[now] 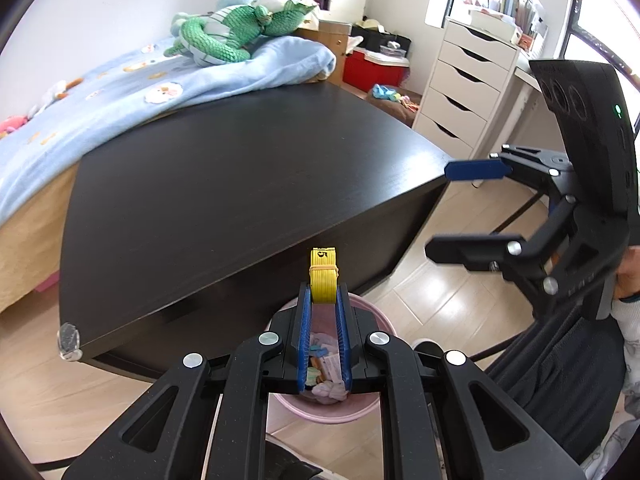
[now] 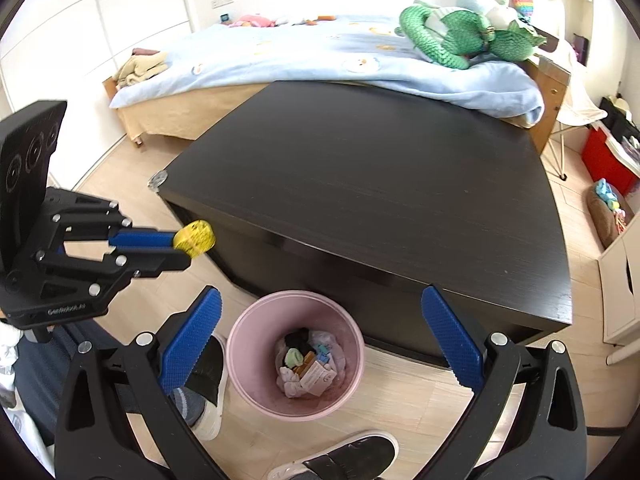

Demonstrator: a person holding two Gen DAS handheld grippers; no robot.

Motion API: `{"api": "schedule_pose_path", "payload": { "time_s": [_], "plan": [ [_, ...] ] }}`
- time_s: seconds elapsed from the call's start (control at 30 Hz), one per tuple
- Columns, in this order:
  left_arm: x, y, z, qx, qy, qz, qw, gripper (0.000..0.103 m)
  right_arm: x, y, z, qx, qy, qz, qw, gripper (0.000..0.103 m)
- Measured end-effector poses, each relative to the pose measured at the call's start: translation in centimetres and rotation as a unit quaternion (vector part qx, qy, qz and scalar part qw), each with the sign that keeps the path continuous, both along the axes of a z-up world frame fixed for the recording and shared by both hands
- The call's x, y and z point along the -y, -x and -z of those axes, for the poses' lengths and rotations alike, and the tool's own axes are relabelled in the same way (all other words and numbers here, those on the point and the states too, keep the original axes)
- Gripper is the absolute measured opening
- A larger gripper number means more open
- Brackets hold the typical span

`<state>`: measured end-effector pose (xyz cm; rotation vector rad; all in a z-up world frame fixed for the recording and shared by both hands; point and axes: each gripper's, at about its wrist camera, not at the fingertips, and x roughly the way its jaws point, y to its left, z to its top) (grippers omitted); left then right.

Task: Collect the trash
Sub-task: 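Carry both items over the wastebasket and open the right tool to drop the clip, then open the left tool to drop the tape measure into the wastebasket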

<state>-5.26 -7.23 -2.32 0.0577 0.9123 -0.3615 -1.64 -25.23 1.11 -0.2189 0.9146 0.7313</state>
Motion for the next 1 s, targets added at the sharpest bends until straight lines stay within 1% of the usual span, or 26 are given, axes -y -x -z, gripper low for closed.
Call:
{"api": "schedule_pose_path", "payload": {
  "time_s": [0.27,0.43,0.53,0.57,0.6,0.63,0.67,0.7,0.73,0.77,0.87,1.0],
  "plan": [
    [1.3,0.0,0.5,-0.010,-0.004,0.022,0.9997,0.012,1.4,-0.5,-0.2,0.004,-0.006,0.029,1.000,0.098],
    [1.6,-0.3,0.6,-0.014,-0.006,0.028,0.9995,0.013,1.7,-0.8,-0.4,0.005,-0.011,0.036,0.999,0.098],
    [1.6,-0.5,0.7,-0.016,-0.002,0.029,0.9994,0.017,1.7,-0.8,-0.5,0.006,-0.013,0.038,0.999,0.098],
    [1.5,-0.6,0.8,-0.016,-0.001,0.029,0.9995,0.026,1.7,-0.8,-0.5,0.006,-0.014,0.038,0.999,0.098],
    [1.5,-0.6,0.8,-0.016,0.000,0.029,0.9995,0.042,1.7,-0.8,-0.6,0.006,-0.014,0.039,0.999,0.098],
    [1.4,-0.6,0.8,-0.016,0.006,0.028,0.9994,0.047,1.7,-0.8,-0.6,0.007,-0.014,0.039,0.999,0.098],
    [1.4,-0.4,0.8,-0.016,0.008,0.028,0.9994,0.055,1.7,-0.8,-0.6,0.007,-0.014,0.039,0.999,0.098],
    [1.4,-0.4,0.8,-0.015,0.009,0.027,0.9995,0.065,1.7,-0.8,-0.6,0.006,-0.014,0.039,0.999,0.098],
    [1.3,-0.5,0.7,-0.013,0.011,0.023,0.9996,0.072,1.7,-0.8,-0.6,0.006,-0.015,0.040,0.999,0.098],
    [1.2,-0.4,0.7,-0.010,0.015,0.020,0.9996,0.083,1.7,-0.8,-0.6,0.006,-0.015,0.041,0.999,0.098],
    [0.9,-0.4,0.4,-0.004,0.021,0.011,0.9997,0.091,1.7,-0.8,-0.6,0.006,-0.016,0.040,0.999,0.099],
    [0.6,-0.4,0.2,0.006,0.018,-0.005,0.9998,0.095,1.7,-0.8,-0.7,0.007,-0.013,0.039,0.999,0.100]
  ]
}}
